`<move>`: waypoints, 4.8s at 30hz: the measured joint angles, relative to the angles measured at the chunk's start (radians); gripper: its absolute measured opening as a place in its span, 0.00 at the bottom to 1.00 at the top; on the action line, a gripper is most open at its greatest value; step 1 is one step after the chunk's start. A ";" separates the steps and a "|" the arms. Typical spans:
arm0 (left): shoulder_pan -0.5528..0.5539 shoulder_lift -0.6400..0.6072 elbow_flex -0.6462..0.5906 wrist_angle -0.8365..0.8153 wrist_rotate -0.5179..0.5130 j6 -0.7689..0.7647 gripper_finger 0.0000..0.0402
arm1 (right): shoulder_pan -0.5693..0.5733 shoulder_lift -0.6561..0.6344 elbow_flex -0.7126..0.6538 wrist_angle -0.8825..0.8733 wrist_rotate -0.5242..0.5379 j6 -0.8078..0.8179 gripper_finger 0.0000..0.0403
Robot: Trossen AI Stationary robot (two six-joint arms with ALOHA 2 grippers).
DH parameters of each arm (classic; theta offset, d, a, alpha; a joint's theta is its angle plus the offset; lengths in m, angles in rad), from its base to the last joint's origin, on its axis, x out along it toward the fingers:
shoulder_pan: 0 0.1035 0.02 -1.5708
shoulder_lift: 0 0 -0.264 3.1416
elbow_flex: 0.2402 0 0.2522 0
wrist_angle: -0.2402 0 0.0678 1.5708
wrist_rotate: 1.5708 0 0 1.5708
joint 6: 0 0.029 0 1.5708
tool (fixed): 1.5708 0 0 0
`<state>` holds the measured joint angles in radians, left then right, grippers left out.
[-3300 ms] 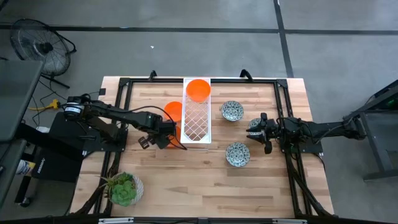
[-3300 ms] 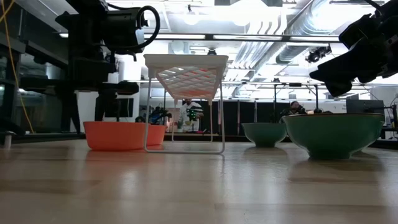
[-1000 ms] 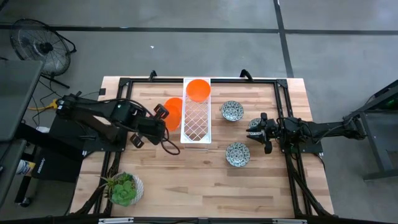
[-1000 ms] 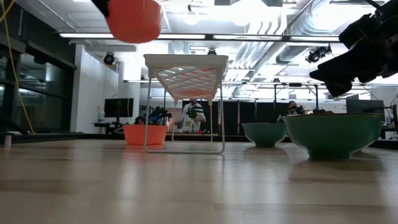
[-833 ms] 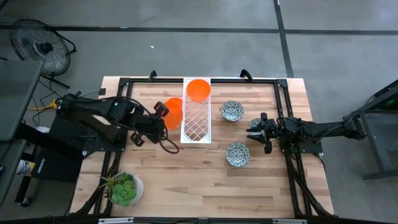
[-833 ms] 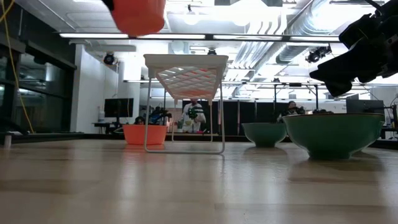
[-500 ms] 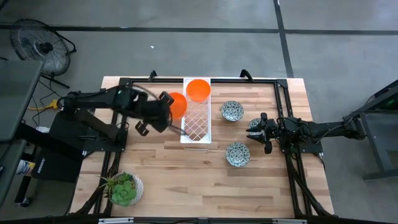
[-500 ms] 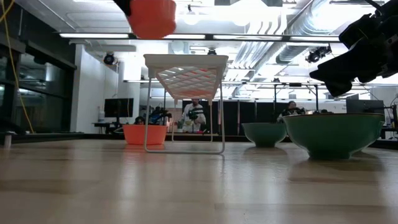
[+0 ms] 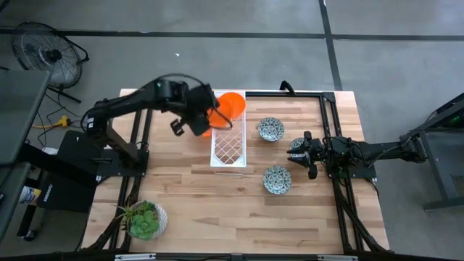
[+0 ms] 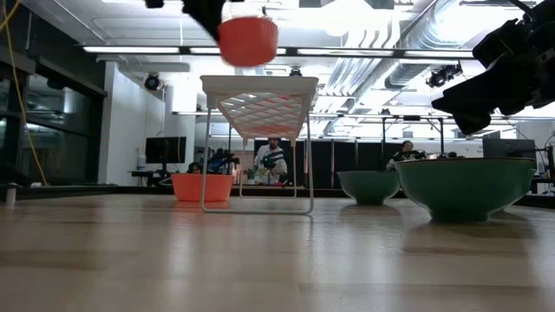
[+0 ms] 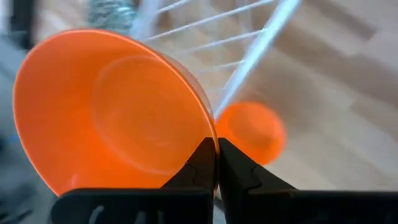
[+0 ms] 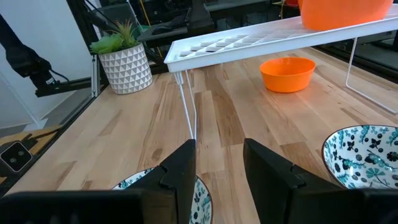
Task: Pick & Place Mini bowls
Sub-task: Stack the bottom orange bowl on top of the other orange bowl on the shelf
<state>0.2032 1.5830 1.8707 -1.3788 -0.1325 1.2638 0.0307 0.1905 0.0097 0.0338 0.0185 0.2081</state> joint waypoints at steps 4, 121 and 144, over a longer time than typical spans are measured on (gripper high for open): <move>0.080 0.023 0.061 -0.018 0.043 0.056 0.00 | 0.000 0.000 0.000 0.000 0.000 0.000 0.30; 0.272 0.255 0.101 0.074 0.079 0.249 0.38 | 0.000 0.000 0.000 0.000 0.000 0.000 0.30; 0.274 0.182 0.101 0.101 -0.032 -0.077 0.39 | 0.000 0.000 0.000 0.000 0.000 0.000 0.30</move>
<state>0.4773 1.7645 1.9713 -1.2774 -0.1647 1.1866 0.0306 0.1905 0.0097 0.0339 0.0182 0.2081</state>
